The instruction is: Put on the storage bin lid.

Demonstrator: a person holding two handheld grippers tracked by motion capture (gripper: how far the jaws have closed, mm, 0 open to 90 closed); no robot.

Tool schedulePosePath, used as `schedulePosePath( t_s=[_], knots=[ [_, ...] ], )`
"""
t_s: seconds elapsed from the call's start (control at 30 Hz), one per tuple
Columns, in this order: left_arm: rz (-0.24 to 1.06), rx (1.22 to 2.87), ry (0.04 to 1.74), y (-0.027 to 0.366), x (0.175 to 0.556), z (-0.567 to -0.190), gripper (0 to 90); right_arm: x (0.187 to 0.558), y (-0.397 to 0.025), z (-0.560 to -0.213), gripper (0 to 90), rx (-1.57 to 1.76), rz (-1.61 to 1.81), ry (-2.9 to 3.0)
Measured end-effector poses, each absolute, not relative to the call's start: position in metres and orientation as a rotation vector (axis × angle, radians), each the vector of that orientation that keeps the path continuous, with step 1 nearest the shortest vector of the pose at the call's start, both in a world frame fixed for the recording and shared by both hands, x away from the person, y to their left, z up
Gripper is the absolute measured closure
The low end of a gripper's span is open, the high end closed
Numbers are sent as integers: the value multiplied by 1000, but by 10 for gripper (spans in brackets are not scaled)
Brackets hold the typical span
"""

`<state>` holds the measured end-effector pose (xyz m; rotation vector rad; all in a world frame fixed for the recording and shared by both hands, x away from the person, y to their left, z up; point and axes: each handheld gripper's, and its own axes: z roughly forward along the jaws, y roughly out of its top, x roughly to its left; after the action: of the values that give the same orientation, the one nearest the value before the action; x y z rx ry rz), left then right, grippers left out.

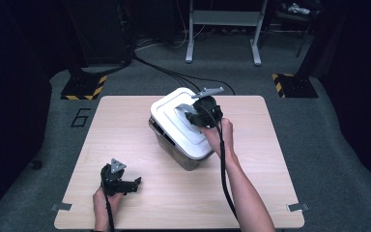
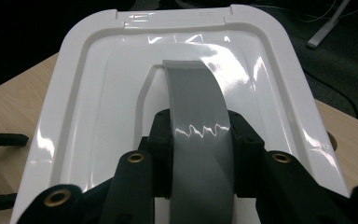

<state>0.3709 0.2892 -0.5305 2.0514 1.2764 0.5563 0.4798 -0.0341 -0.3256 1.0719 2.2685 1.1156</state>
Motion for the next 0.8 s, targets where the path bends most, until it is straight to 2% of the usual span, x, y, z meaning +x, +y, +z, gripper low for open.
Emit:
schedulePosePath(
  t_s=[0.37, 0.8],
  knots=[
    [550, 2057, 1273, 290, 371, -530, 10, 495, -16, -344, 668, 1089, 1074, 2283],
    [547, 2058, 1274, 290, 371, -530, 10, 501, -14, -367, 668, 1095, 1114, 2288]
  ],
)
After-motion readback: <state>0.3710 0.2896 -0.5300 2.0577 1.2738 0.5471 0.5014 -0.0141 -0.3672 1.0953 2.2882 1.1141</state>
